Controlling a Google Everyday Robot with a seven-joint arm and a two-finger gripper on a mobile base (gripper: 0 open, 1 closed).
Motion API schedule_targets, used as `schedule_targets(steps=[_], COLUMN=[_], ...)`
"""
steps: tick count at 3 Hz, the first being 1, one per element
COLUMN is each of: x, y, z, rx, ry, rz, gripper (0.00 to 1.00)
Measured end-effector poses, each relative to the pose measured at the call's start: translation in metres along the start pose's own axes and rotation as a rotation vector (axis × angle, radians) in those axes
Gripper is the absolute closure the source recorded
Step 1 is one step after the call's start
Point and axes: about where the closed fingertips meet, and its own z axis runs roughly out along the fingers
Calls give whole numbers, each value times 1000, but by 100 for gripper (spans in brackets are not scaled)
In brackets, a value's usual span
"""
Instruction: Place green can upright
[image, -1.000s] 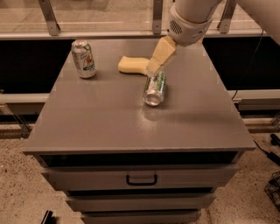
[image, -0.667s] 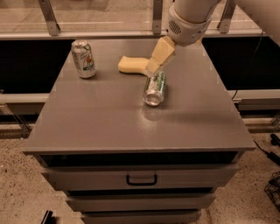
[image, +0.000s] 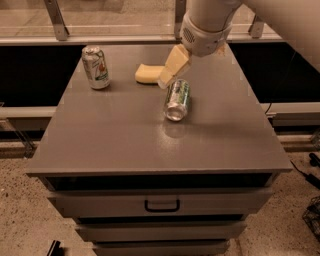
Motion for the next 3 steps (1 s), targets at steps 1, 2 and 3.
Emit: schedule_targets(steps=[1,2,3], x=[-5,-5,-2], y=[2,-3,-10], z=[15,33,50], rx=[57,88,95], ry=[31,91,152], rz=[131,286,402], gripper=[0,0,0])
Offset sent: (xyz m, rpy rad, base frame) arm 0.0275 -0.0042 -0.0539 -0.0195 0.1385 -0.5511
